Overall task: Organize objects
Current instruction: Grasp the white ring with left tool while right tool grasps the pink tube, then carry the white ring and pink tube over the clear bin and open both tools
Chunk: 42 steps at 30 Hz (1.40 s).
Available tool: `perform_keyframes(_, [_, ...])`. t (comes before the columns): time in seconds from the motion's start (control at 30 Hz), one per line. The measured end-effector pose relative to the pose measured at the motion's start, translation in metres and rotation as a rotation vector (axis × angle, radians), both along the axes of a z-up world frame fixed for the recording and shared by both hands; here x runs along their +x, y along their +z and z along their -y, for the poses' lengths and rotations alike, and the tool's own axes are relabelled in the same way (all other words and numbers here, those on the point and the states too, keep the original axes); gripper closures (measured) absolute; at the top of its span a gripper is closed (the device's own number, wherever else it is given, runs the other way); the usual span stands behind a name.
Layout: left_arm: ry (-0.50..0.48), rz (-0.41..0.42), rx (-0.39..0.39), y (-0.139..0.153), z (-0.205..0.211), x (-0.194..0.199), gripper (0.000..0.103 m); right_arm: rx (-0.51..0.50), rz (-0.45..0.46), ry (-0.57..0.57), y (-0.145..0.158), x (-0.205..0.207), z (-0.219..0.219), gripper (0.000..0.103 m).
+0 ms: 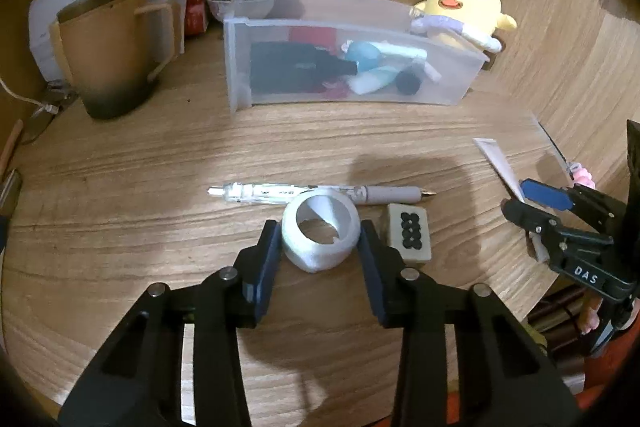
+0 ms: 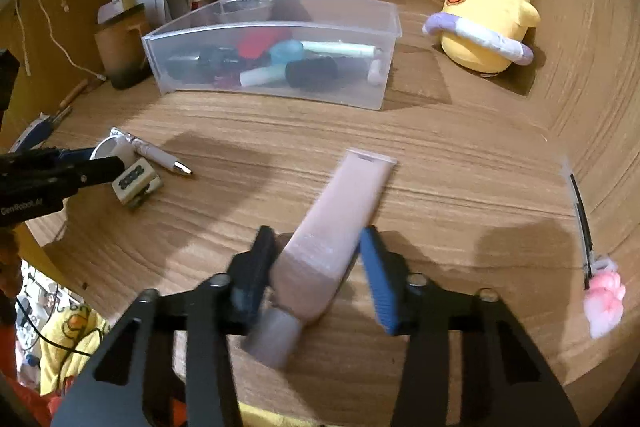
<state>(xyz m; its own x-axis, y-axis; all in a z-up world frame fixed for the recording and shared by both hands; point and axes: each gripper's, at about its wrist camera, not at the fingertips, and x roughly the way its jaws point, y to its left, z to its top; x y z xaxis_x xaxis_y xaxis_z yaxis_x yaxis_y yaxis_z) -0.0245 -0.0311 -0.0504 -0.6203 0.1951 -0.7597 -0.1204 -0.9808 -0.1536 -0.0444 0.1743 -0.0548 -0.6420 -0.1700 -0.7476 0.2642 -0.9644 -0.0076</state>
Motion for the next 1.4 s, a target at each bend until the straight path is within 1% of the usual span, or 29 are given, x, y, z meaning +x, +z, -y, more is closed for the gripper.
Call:
perform_keyframes(0.03, [0.001, 0.0, 0.002, 0.0, 0.001, 0.0, 0.064, -0.001, -0.002, 0.001, 0.0, -0.001, 0.0, 0.079])
perform_keyframes(0.07, [0.008, -0.002, 0.006, 0.0, 0.002, -0.001, 0.065, -0.005, -0.002, 0.003, 0.001, -0.002, 0.0, 0.081])
perform_keyframes(0.1, [0.014, -0.006, 0.01, 0.0, 0.002, -0.001, 0.065, -0.009, -0.003, 0.001, 0.001, -0.003, 0.0, 0.088])
perform_keyframes(0.2, [0.017, -0.019, 0.014, 0.004, 0.002, 0.001, 0.065, -0.042, -0.002, -0.003, 0.002, -0.004, -0.004, 0.091])
perform_keyframes(0.33, [0.015, -0.05, 0.013, 0.014, 0.001, 0.003, 0.065, -0.052, -0.019, -0.016, 0.007, -0.005, -0.008, 0.097])
perform_keyframes(0.47, [0.013, -0.081, 0.026, 0.025, -0.001, 0.002, 0.065, -0.076, -0.039, -0.014, 0.015, -0.007, -0.01, 0.097])
perform_keyframes(0.83, [0.02, -0.154, 0.048, 0.052, -0.005, -0.013, 0.065, -0.105, -0.153, 0.003, 0.053, -0.023, -0.006, 0.097])
perform_keyframes(1.23, [0.049, -0.218, 0.046, 0.08, -0.002, -0.04, 0.065, -0.137, -0.255, 0.013, 0.092, -0.048, -0.004, 0.097])
perform_keyframes(1.4, [0.066, -0.225, 0.053, 0.088, 0.004, -0.055, 0.065, -0.145, -0.297, 0.014, 0.109, -0.06, -0.002, 0.097])
